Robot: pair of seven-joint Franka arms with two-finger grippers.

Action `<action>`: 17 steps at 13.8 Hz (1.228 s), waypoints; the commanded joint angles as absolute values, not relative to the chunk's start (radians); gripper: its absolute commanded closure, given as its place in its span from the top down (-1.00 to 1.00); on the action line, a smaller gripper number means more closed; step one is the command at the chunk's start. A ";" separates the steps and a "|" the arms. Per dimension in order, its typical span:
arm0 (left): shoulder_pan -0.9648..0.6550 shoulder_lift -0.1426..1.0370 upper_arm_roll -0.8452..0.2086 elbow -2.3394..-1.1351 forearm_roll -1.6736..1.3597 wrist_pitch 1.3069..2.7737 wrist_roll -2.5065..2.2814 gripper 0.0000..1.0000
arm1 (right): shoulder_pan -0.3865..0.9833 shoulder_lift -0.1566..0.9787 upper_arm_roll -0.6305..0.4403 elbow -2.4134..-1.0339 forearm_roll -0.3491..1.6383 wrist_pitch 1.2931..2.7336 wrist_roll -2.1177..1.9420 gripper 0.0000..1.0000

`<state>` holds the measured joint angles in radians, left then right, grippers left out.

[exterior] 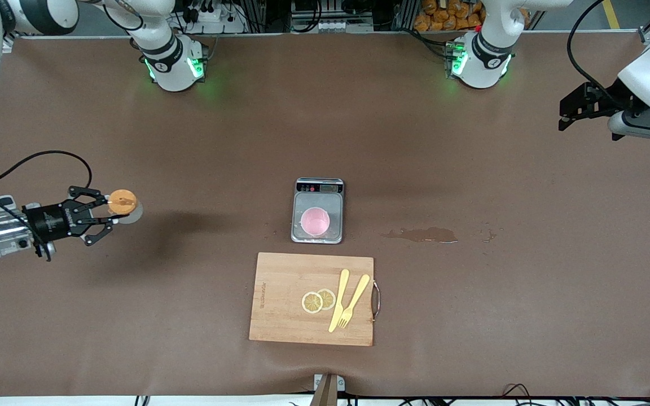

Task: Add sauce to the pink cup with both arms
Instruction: 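Carry the bottle back with the right gripper and set it down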

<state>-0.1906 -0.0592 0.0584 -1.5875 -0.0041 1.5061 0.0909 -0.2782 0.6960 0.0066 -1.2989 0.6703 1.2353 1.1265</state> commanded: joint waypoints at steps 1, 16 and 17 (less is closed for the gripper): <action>-0.190 -0.066 0.058 -1.591 0.008 1.499 0.106 1.00 | -0.340 0.730 0.025 -1.318 0.713 1.220 1.033 -1.00; -0.189 -0.066 0.060 -1.592 0.008 1.499 0.106 1.00 | -0.497 0.977 0.023 -1.316 0.762 1.196 0.712 -1.00; -0.189 -0.064 0.061 -1.592 0.008 1.499 0.106 1.00 | -0.499 0.985 0.023 -1.316 0.761 1.197 0.697 -1.00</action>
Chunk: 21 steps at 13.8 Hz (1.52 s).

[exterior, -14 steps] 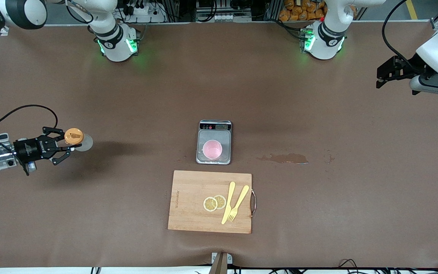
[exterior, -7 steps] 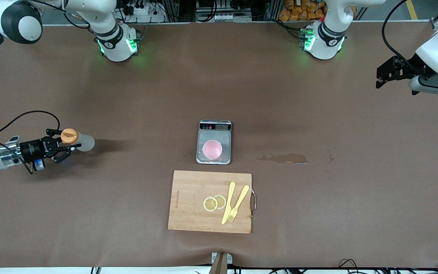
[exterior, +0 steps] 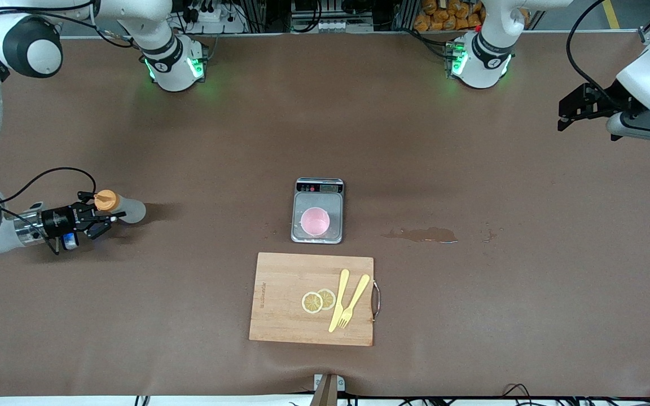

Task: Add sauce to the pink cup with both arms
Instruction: 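Carry the bottle back with the right gripper and set it down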

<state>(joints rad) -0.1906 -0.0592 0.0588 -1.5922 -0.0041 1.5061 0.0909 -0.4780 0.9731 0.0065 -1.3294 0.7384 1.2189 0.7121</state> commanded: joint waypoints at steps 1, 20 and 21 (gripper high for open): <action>-0.190 -0.066 0.060 -1.592 0.008 1.499 0.106 1.00 | -0.502 0.989 0.023 -1.318 0.761 1.197 0.684 -1.00; -0.179 -0.057 0.063 -1.591 0.008 1.500 0.107 1.00 | -0.497 1.000 0.017 -1.296 0.716 1.230 0.658 1.00; -0.179 -0.057 0.063 -1.591 0.008 1.502 0.107 1.00 | -0.499 1.000 0.017 -1.283 0.704 1.227 0.660 1.00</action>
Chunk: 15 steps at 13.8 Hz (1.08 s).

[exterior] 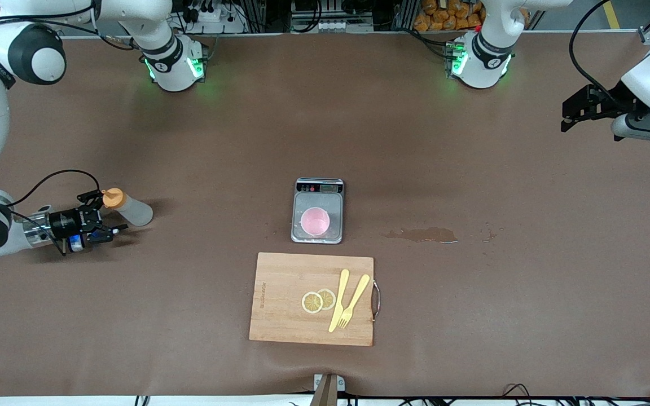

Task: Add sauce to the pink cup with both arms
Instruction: 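Carry the bottle back with the right gripper and set it down, then open the right gripper and withdraw it from the bottle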

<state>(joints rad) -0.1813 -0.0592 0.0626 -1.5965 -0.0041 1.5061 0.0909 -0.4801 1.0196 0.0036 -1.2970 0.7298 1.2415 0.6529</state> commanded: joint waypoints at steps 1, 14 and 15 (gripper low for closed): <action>-0.179 -0.055 0.063 -1.591 0.008 1.502 0.107 1.00 | -0.500 0.999 0.017 -1.267 0.698 1.224 0.672 1.00; -0.161 -0.051 0.064 -1.583 0.006 1.506 0.106 1.00 | -0.459 0.853 0.015 -1.029 0.454 1.025 0.746 1.00; -0.163 -0.051 0.064 -1.583 0.008 1.508 0.106 1.00 | -0.448 0.829 0.017 -1.029 0.425 1.019 0.744 1.00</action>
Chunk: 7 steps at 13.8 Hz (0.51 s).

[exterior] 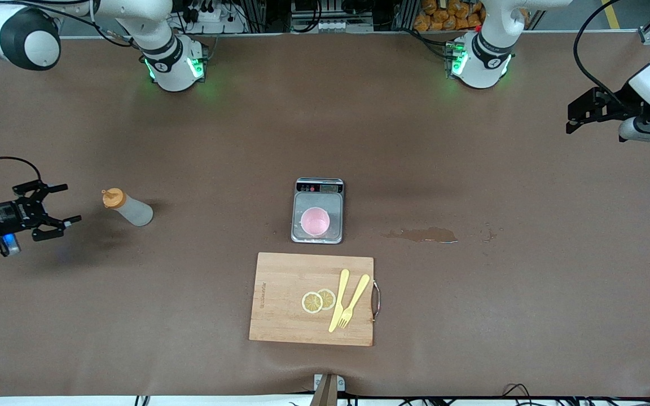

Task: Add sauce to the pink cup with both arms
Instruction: 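Open the right gripper and withdraw it from the bottle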

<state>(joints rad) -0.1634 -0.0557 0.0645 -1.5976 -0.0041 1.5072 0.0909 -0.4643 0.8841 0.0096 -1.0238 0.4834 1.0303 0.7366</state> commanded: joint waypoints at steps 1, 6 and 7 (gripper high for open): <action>-0.163 -0.051 0.064 -1.583 0.008 1.511 0.106 1.00 | -0.430 0.806 0.017 -1.028 0.407 1.009 0.738 1.00; -0.160 -0.052 0.064 -1.583 0.008 1.542 0.086 1.00 | -0.304 0.611 0.015 -1.029 0.213 1.005 0.519 1.00; -0.155 -0.052 0.064 -1.583 0.008 1.554 0.084 1.00 | -0.290 0.580 0.011 -1.037 0.206 1.006 0.453 1.00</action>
